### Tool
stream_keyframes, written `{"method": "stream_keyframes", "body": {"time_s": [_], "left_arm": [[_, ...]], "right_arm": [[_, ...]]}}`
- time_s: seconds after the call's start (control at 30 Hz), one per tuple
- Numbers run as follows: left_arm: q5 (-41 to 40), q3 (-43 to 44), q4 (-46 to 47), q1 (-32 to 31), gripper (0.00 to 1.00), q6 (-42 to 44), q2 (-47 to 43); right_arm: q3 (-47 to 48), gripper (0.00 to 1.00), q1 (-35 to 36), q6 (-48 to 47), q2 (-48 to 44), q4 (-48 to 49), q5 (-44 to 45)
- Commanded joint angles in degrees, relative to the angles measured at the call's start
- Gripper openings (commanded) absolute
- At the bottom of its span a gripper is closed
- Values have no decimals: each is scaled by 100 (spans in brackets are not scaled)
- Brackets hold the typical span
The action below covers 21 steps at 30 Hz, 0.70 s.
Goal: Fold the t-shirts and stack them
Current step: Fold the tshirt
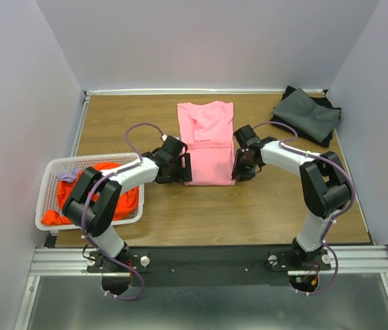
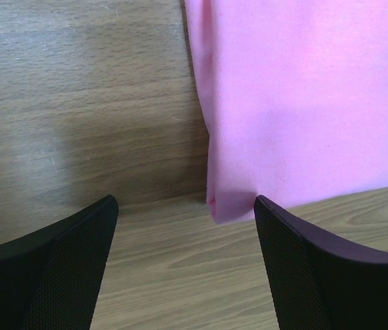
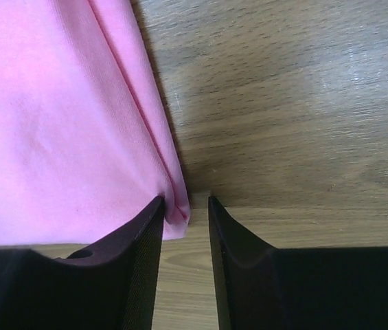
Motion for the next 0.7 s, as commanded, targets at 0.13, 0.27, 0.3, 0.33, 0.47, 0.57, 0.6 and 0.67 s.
{"method": "stream_keyframes", "body": {"time_s": [0.13, 0.27, 0.3, 0.33, 0.47, 0.57, 0.6, 0.67], "left_arm": [[-103, 23, 166, -18, 85, -163, -46], [-94, -21, 228, -27, 80, -198, 24], [-85, -30, 254, -27, 79, -207, 33], [-68, -38, 263, -27, 78, -207, 50], [-50, -30, 307, -97, 71, -225, 156], [-50, -38, 299, -176, 62, -251, 270], [-50, -56, 307, -203, 61, -269, 288], [-59, -91, 316, -246, 58, -304, 349]], "right_arm": [[-188, 37, 27, 66, 85, 100, -352], [-302, 36, 27, 93, 14, 126, -431], [-320, 36, 27, 110, -3, 144, -440], [-355, 36, 27, 110, -3, 144, -458], [-417, 35, 27, 102, 14, 170, -458], [-417, 35, 27, 102, -12, 179, -476], [-417, 35, 27, 102, -12, 188, -476], [-417, 35, 18, 93, 5, 197, -476]]}}
